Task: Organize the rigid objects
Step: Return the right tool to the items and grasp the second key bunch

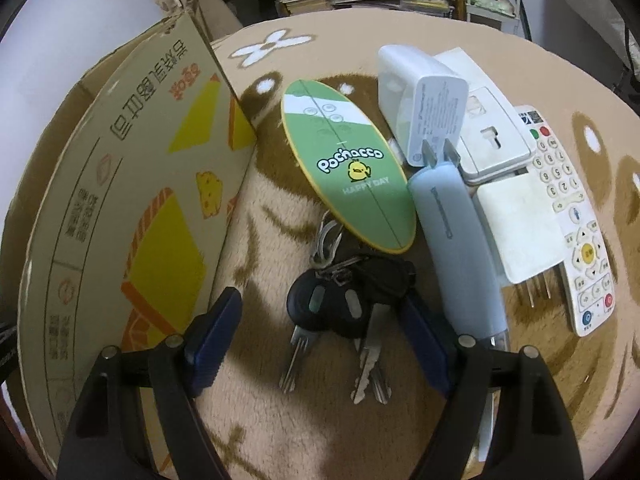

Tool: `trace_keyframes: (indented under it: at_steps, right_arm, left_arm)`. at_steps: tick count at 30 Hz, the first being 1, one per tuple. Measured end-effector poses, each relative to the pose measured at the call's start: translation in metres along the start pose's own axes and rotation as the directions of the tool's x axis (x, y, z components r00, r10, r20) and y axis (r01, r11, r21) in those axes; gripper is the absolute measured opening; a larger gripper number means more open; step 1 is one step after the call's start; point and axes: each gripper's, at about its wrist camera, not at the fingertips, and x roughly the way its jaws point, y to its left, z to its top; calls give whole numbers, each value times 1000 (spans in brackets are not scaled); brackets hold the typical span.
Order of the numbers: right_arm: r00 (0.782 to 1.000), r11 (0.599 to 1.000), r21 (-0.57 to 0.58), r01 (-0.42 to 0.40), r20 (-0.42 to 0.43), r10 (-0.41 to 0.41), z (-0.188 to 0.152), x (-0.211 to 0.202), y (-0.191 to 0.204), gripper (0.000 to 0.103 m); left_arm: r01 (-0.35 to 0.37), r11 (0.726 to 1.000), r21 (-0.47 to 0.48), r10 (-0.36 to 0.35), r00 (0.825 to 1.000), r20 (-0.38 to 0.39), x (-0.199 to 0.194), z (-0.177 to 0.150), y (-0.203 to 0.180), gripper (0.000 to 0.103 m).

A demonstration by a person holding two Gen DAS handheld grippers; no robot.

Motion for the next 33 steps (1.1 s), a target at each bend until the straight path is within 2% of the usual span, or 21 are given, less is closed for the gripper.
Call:
trace_keyframes:
  at_steps: [4,10,11,13,15,16,26,33]
  right_arm:
    - [999,999,27,41,23,-42,12,5,6,82]
    - [988,988,25,149,45,-150,23,16,21,66]
    - [985,986,14,167,48,-167,23,17,22,59]
    - [984,985,-5,173,50,-172,22,17,22,52]
    - [981,983,-15,185,58,-184,22,13,19,34]
    - [981,983,-18,181,67,-180,25,11,13,30]
    - [993,996,70,48,102,-55,7,-20,-14,28]
    - [987,999,47,26,155,-33,2,-45,-9,25]
  left_arm:
    - [-6,1000,2,6,1000,3,-1,0,-1,10]
    - [-8,1000,6,8,1000,4,-3,-1,-3,10]
    - [-6,1000,4,6,1000,3,-2,0,-2,10]
    - [-8,1000,6,8,1000,4,-2,0,-1,10]
    - [-11,1000,10,11,1000,6,-2,1,0,10]
    - [-10,1000,9,10,1000,6,-2,1,1,10]
    - [-10,1000,10,10,1000,8,-1,0,-2,10]
    - [-10,1000,10,10,1000,9,-1,0,-1,10]
